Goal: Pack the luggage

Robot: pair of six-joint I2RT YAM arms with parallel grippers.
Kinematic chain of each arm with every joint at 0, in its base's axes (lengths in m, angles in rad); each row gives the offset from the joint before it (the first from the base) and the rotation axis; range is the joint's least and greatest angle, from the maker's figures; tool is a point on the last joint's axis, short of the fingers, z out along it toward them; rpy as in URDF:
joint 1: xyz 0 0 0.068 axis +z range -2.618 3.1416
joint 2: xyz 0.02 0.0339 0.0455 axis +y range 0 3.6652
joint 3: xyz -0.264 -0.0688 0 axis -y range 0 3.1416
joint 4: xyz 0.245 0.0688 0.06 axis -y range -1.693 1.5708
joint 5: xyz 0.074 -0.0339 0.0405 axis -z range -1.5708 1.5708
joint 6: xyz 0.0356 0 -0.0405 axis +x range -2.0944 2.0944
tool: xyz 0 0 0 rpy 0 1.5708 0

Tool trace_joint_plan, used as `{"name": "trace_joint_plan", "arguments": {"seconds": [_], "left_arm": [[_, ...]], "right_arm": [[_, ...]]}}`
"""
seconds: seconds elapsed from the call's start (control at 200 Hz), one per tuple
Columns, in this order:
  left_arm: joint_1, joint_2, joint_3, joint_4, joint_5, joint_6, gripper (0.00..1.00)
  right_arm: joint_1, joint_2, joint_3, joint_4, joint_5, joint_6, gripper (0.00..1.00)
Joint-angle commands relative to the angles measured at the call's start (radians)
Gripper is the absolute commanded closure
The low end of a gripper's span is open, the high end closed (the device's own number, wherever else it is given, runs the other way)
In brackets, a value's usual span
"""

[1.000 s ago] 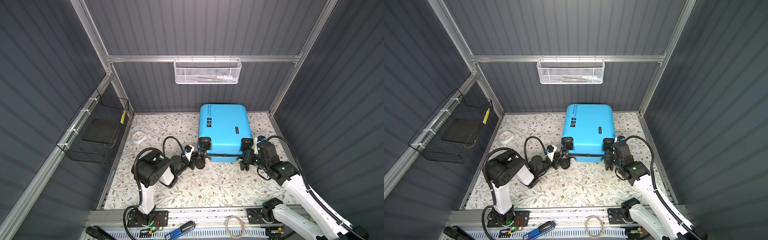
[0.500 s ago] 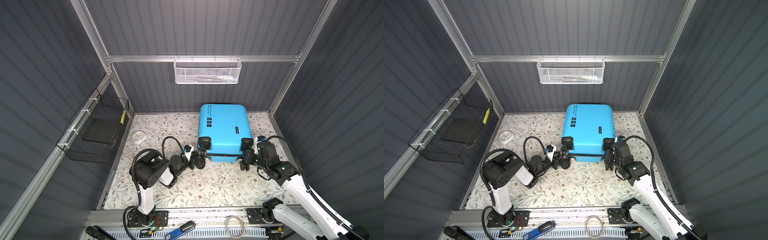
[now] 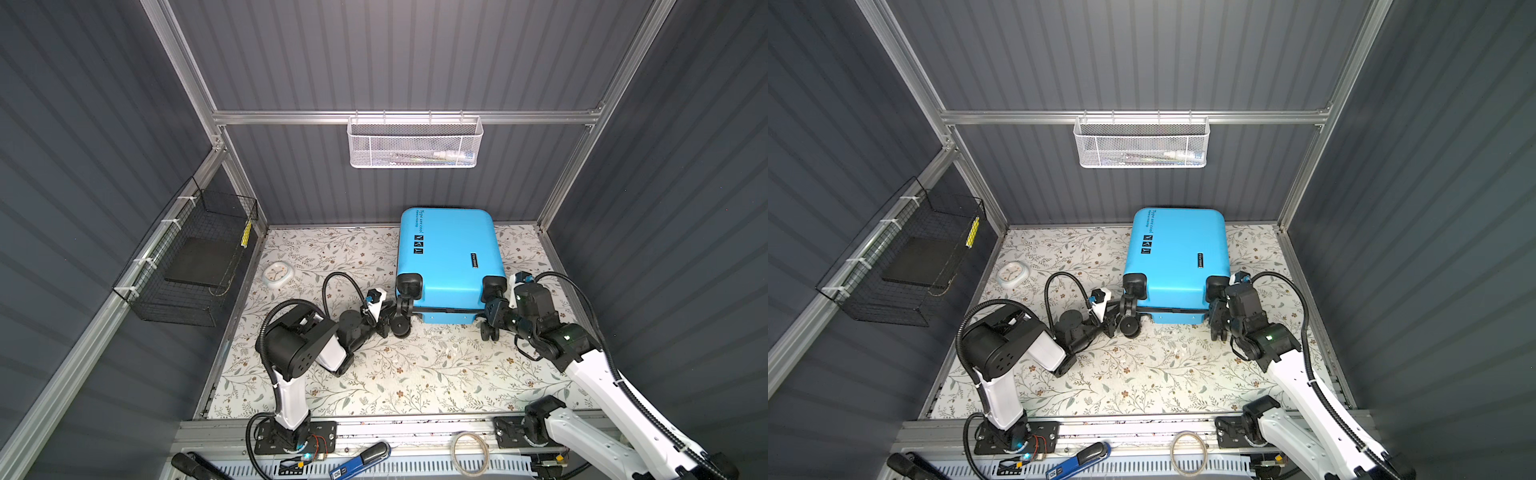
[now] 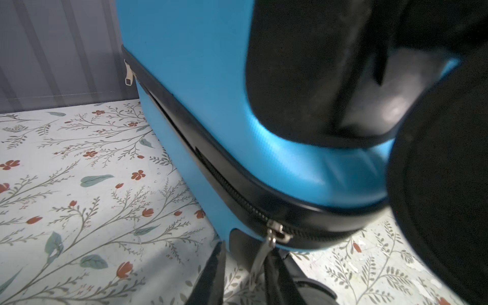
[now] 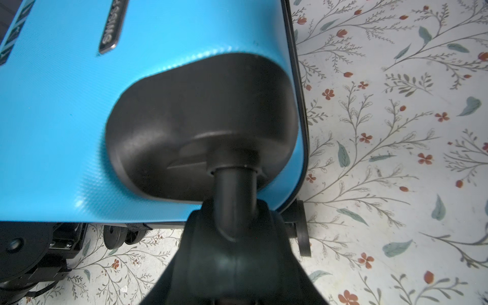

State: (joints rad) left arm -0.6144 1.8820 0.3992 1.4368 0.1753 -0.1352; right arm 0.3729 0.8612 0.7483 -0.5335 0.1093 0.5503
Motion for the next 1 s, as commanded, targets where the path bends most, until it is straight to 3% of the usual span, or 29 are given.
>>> {"name": "trace_joint_plan", "arguments": {"seconds": [0.0, 0.13, 0.52, 0.995], "left_arm": [[-0.008, 0.022, 0.048, 0.093, 0.023, -0.01, 0.69], [-0.008, 0.041, 0.054, 0.093, 0.023, -0.017, 0.68], [-0.008, 0.056, 0.064, 0.093, 0.048, -0.02, 1.0], [-0.008, -0.037, -0.027, 0.092, 0.086, -0.037, 1.0]], "right_arm": [[0.003, -0.022, 0.031, 0.024, 0.004, 0.008, 1.0], [0.002, -0.021, 0.031, 0.022, 0.005, 0.008, 1.0], [0.002, -0.025, 0.034, 0.022, 0.006, 0.008, 1.0], [-0.008, 0.027, 0.127, 0.018, 0.061, 0.001, 1.0]]}}
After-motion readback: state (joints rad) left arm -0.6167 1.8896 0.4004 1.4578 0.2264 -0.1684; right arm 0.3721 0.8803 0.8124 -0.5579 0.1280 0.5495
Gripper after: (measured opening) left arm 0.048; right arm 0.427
